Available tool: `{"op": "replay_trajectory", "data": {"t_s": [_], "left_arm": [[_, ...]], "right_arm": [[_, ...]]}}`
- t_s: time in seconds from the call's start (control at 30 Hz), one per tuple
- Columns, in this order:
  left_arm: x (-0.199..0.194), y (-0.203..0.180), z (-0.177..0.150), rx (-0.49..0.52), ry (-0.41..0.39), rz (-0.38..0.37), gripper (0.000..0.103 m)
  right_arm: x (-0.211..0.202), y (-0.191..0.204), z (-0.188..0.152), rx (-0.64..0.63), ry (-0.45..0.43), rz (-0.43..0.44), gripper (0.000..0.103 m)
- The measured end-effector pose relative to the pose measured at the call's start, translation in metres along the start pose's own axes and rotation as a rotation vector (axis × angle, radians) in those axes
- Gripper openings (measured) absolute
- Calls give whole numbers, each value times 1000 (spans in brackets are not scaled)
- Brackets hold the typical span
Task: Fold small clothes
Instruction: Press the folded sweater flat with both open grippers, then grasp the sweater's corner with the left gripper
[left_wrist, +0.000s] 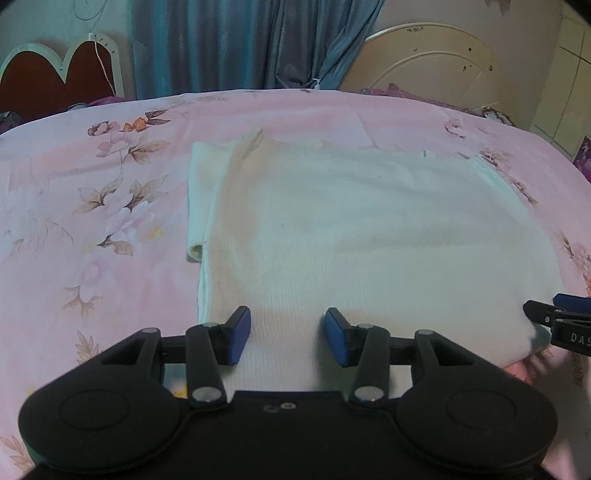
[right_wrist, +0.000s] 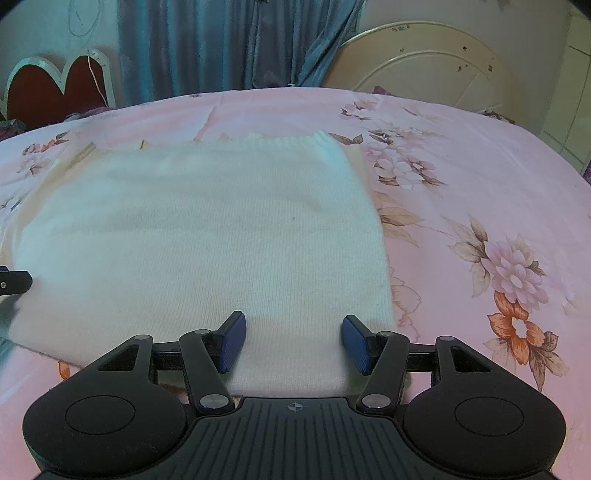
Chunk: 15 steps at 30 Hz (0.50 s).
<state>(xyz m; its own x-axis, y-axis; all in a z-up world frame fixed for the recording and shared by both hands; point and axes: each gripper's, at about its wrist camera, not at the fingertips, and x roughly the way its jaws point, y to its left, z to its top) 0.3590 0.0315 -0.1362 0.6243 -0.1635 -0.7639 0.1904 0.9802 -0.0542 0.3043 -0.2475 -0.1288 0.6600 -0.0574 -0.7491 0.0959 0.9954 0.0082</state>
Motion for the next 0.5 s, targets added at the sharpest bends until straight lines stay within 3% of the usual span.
{"op": "replay_trajectory", "data": {"t_s": [0.27,0.4,0.5], "left_arm": [[-5,-11,2,-56,23,74,48],[-24,-14,-1,-153,19,73,63],[-40,-21,-6,-207,10,79,67]], "right_arm": [[-4,-9,4,-29,11,73,59],[-18,-19,6,13,-14,191,59],[-24,-19,4,-16,-17,257,59]]}}
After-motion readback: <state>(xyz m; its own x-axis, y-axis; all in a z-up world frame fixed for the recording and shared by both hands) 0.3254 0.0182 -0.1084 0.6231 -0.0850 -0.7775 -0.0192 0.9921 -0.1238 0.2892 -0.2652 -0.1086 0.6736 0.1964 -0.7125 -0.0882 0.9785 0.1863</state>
